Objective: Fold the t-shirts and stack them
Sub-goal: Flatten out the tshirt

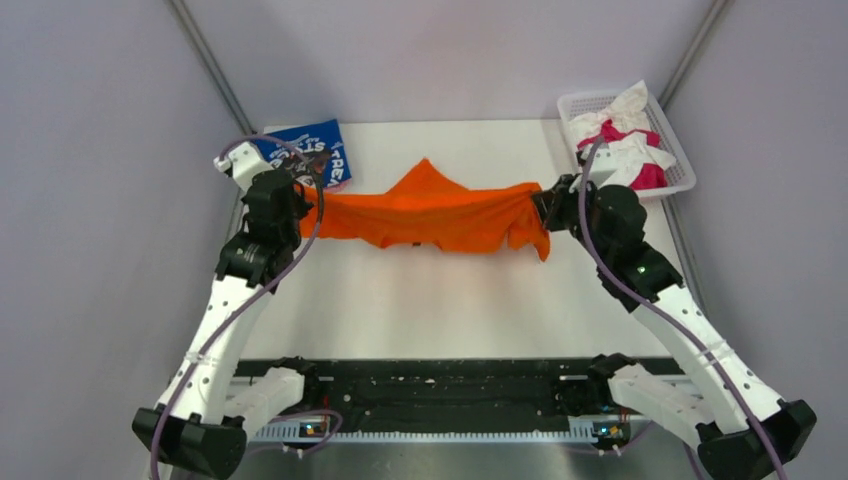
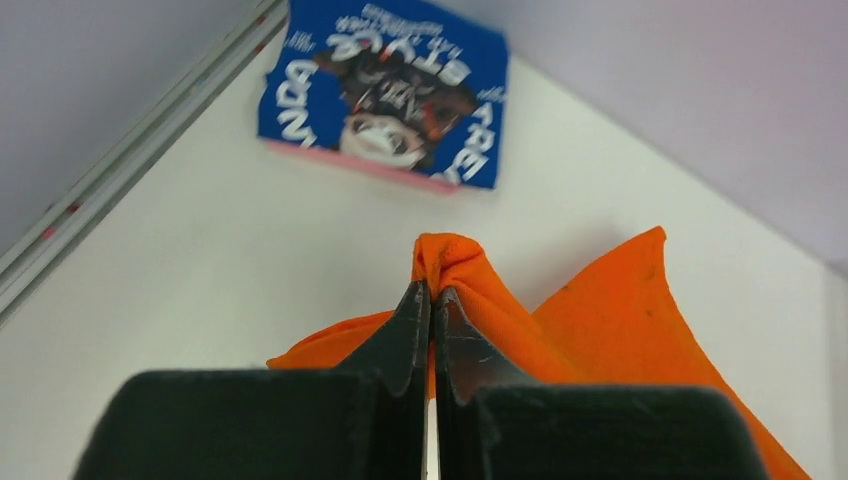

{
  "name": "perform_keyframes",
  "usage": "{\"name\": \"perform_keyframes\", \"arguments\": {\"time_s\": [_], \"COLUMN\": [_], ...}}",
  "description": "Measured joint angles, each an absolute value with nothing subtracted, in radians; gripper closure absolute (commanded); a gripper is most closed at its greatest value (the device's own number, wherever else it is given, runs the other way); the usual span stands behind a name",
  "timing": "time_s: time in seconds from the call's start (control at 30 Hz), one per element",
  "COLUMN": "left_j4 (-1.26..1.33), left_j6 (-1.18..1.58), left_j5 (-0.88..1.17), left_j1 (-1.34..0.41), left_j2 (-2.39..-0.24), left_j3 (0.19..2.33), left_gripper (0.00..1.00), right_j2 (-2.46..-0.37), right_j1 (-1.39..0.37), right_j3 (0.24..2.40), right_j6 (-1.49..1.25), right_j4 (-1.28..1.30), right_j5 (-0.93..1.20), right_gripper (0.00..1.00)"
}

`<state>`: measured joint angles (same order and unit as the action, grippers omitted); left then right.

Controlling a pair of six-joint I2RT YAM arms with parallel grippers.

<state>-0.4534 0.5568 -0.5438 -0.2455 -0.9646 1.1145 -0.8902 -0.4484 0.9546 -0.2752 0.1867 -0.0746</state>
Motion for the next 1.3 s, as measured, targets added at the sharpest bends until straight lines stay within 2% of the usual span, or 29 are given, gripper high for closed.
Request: {"name": "perform_keyframes", "arguments": {"time_s": [0.13, 0.3, 0.33, 0.37, 0.4, 0.5, 0.53, 0.57, 0.67, 0.8, 0.93, 1.03, 1.1, 1.2, 1.3], "left_j4": [-0.529, -0.524, -0.511, -0.498, -0.493, -0.513, -0.518, -0.523, -0.548, -0.508, -0.428, -0.392, -0.376, -0.391, -0.422], "left_j6": [0.570, 0.534, 0.524, 0.516, 0.511, 0.493, 0.489, 0.477, 0.469, 0.459, 0.414, 0.364, 0.334, 0.300, 0.292], "left_j5": [-0.547, -0.602, -0.611, -0.612, -0.608, -0.561, -0.529, -0.499, -0.405, -0.294, -0.180, -0.105, -0.085, -0.122, -0.176], "left_j1": [-0.206, -0.166, -0.153, -0.136, -0.120, -0.078, -0.069, -0.065, -0.077, -0.157, -0.384, -0.607, -0.751, -0.925, -1.034], "left_j2": [-1.045, -1.298, -1.364, -1.441, -1.506, -1.746, -1.808, -1.839, -1.850, -1.720, -1.480, -1.402, -1.404, -1.475, -1.588], "left_j3": [1.098, 1.209, 1.245, 1.289, 1.331, 1.533, 1.591, 1.619, 1.641, 1.543, 1.296, 1.194, 1.148, 1.128, 1.147], "left_gripper": [1.00, 1.00, 1.00, 1.00, 0.85, 0.16, 0.07, 0.03, 0.01, 0.01, 0.01, 0.01, 0.03, 0.11, 0.17], "right_j2": [-0.909, -1.044, -1.084, -1.127, -1.182, -1.323, -1.368, -1.396, -1.396, -1.296, -1.145, -1.069, -1.039, -1.002, -0.970], "right_j1": [-0.447, -0.438, -0.437, -0.436, -0.434, -0.434, -0.434, -0.434, -0.433, -0.428, -0.426, -0.424, -0.423, -0.422, -0.422], "right_j3": [0.895, 0.892, 0.884, 0.874, 0.862, 0.842, 0.838, 0.837, 0.831, 0.810, 0.750, 0.712, 0.684, 0.632, 0.579], "right_j6": [-0.312, -0.356, -0.370, -0.382, -0.396, -0.429, -0.434, -0.442, -0.469, -0.511, -0.589, -0.664, -0.710, -0.754, -0.776], "right_j4": [0.278, 0.274, 0.256, 0.229, 0.204, 0.163, 0.158, 0.163, 0.171, 0.165, 0.171, 0.223, 0.265, 0.317, 0.354], "right_j5": [-0.046, 0.007, 0.022, 0.044, 0.076, 0.134, 0.144, 0.139, 0.082, -0.012, -0.083, -0.152, -0.190, -0.210, -0.216], "right_gripper": [0.93, 0.89, 0.85, 0.71, 0.58, 0.28, 0.18, 0.05, 0.01, 0.01, 0.01, 0.01, 0.01, 0.01, 0.01]}}
